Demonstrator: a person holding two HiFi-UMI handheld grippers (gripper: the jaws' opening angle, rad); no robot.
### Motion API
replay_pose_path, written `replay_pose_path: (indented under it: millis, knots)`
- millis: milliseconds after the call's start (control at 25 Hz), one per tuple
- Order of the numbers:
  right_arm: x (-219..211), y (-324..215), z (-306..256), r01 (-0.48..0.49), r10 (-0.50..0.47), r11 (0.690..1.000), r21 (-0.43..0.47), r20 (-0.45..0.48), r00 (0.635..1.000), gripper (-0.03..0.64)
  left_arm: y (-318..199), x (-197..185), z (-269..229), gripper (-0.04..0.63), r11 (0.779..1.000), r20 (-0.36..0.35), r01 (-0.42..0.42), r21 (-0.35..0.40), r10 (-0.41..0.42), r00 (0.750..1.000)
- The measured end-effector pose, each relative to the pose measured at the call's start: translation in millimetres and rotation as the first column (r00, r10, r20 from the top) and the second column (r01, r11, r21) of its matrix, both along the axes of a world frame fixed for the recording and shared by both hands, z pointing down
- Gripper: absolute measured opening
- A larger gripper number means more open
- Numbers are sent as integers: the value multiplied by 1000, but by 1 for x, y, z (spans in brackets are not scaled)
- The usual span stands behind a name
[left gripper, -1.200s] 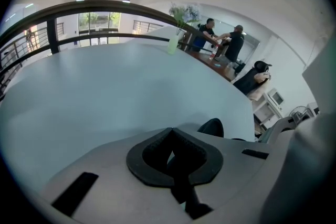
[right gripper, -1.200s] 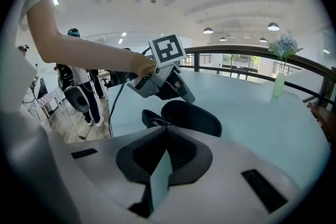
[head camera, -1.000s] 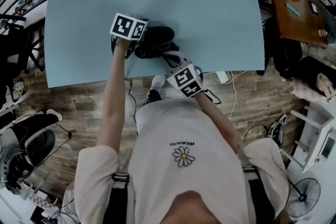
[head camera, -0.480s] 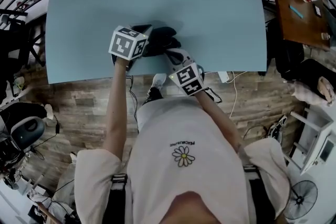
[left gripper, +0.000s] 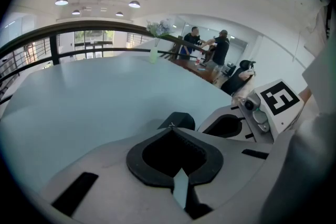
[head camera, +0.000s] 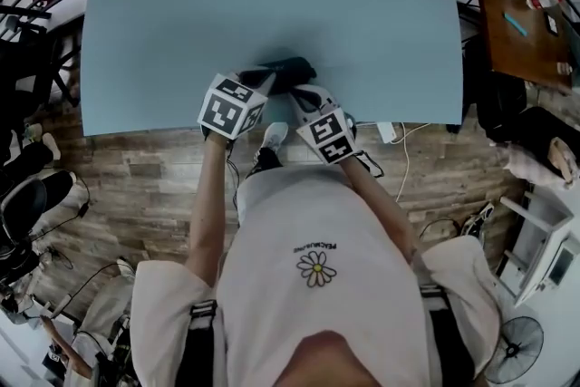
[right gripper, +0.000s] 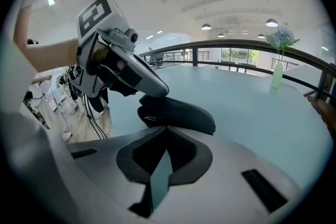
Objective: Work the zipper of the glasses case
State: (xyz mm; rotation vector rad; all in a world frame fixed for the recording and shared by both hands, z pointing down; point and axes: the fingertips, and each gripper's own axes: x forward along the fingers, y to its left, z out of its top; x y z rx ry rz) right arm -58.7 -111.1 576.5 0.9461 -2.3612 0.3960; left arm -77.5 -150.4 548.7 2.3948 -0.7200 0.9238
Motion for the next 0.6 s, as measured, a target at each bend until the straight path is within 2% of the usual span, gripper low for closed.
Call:
replay_pose_path:
  millis: [120,240,520,600]
  knots:
    - [12,7,-5,-17,18,1000,-14,24,1000,8,13,1,5,14,1000,13,-15,-20,15,1000]
    - [29,2,-12,-23,23,1000,21,12,1000,8,22,2,10,14,999,25,-29,-38,30,999]
    - [45,-45,-26,28,-25,996,84,-44,999,8,34,3,17,14,997,37,-37,-70,40,999]
    - [40,-54,-29,79,-75,994,80,-54,996,8,34,3,18,14,997,34,-33,-75,35,999]
